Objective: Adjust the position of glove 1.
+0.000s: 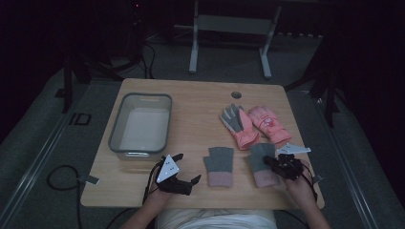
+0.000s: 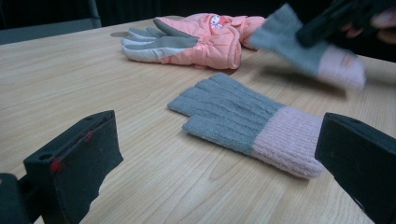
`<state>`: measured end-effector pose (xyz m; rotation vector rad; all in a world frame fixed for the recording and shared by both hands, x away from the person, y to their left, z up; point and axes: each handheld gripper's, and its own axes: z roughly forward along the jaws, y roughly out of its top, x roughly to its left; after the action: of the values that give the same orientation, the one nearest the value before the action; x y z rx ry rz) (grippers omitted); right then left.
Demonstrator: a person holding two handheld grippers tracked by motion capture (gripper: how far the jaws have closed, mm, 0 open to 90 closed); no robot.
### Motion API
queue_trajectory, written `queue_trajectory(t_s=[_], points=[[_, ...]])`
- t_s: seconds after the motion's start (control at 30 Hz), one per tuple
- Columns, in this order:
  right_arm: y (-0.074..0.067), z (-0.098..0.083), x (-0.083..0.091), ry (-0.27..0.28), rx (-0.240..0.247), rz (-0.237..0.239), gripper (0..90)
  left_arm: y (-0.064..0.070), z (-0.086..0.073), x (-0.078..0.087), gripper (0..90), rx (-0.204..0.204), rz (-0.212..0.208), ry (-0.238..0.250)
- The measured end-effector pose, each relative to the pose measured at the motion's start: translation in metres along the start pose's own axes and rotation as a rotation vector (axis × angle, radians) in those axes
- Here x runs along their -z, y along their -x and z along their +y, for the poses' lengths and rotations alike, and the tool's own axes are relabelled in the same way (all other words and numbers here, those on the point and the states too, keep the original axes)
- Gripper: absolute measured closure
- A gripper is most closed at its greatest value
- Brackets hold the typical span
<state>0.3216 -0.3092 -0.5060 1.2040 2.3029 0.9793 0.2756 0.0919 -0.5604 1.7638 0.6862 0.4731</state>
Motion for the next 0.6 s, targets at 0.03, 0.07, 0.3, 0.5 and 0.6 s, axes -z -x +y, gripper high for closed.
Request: queue_trajectory(t_s=[0.03,0.07,0.3,0.5,0.6], points=[[-0.003,0.003,0.005,0.016,-0.006,-0.016,86.2,0.000,0.000,0.000,0.0,0.000,0.000,0.000],[-0.007,0.006,0.010,0.029,-0.018,-0.028,86.2,0.000,0.000,0.000,0.0,-0.001,0.001,0.000],[-0.025,0.014,0.027,0.083,-0.104,-0.080,86.1,0.000,0.000,0.000,0.0,-0.003,0.002,-0.002],[-0.031,0.008,0.021,0.071,-0.162,-0.112,86.1,0.000,0.000,0.000,0.0,-0.003,0.005,-0.001],[-0.030,0.002,0.011,0.051,-0.206,-0.094,86.1,0.000,0.000,0.000,0.0,-0.001,0.004,-0.002]])
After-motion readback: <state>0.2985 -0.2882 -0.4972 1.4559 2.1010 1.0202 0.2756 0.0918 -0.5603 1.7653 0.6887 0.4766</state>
